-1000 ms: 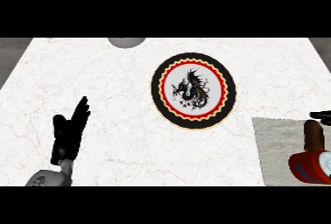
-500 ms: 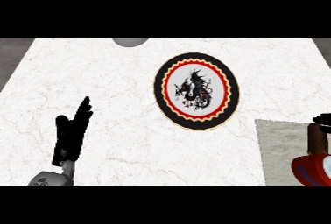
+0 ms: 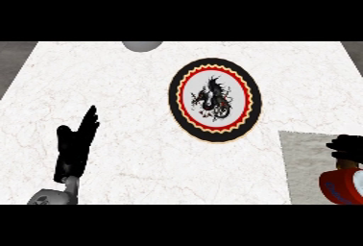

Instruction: Pick the can from the placemat and place it in the plate

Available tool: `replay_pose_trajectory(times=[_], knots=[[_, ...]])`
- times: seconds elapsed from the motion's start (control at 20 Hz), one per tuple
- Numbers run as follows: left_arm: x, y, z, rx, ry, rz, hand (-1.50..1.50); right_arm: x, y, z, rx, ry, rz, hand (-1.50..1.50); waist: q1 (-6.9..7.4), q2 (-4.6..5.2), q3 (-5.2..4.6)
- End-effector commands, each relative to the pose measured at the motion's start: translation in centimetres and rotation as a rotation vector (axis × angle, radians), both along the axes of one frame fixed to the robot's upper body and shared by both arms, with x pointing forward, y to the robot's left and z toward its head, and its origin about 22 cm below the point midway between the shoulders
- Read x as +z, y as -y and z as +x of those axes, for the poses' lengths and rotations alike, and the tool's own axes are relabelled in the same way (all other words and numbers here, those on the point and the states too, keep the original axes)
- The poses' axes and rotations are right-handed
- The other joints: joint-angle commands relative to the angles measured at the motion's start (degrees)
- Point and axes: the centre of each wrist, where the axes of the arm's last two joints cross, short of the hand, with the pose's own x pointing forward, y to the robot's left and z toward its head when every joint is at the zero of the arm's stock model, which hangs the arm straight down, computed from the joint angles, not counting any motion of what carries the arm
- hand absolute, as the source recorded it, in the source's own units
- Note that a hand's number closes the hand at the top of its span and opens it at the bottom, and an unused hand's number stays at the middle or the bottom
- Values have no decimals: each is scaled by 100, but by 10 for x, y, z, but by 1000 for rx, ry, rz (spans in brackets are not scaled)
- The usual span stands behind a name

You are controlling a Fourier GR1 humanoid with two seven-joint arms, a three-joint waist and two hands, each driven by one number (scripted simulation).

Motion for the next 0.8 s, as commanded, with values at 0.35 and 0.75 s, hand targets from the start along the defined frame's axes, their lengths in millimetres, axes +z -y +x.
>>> replay_pose_trajectory(times=[0.35,0.75], knots=[[0,-5,-3,0,12,-6,0,-16,5,16,100,-94,7,-150,9,4,-1],[-9,-10,-3,6,13,11,0,-49,-12,12,92,-118,-24,-150,-24,1,-3]])
